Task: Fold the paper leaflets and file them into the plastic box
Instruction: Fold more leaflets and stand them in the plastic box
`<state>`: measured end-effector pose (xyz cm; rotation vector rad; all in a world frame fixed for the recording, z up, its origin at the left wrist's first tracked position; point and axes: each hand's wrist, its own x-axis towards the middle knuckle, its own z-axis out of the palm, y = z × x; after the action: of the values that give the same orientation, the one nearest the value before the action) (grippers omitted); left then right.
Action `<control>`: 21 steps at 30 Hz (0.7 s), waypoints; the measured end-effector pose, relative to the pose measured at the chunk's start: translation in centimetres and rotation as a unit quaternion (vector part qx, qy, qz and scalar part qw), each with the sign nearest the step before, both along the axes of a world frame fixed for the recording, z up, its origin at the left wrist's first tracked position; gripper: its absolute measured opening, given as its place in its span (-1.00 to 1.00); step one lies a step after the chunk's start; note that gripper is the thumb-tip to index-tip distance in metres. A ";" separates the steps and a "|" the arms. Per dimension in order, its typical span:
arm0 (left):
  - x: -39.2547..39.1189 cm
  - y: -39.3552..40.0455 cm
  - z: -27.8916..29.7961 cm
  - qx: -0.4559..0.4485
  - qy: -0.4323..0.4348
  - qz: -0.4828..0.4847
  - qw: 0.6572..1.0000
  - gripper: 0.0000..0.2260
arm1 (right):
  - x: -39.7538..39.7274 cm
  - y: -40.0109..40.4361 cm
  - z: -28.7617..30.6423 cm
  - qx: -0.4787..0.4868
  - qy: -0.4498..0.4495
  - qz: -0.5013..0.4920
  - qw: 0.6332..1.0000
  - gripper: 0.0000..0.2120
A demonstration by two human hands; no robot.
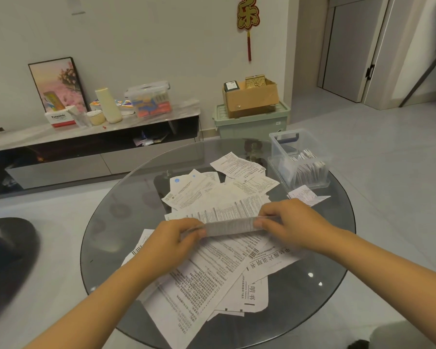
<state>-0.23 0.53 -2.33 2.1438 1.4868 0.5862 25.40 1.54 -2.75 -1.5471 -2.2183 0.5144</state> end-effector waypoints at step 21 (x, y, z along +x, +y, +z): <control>2.0 1.1 -2.7 0.102 0.216 0.065 0.969 -0.41 | -2.9 -0.2 -2.2 0.062 -0.147 -0.054 0.986 -0.60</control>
<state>1.79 1.62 -5.05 2.4598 1.8772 0.3382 22.52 1.31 -4.92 -1.7591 -2.3074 0.1180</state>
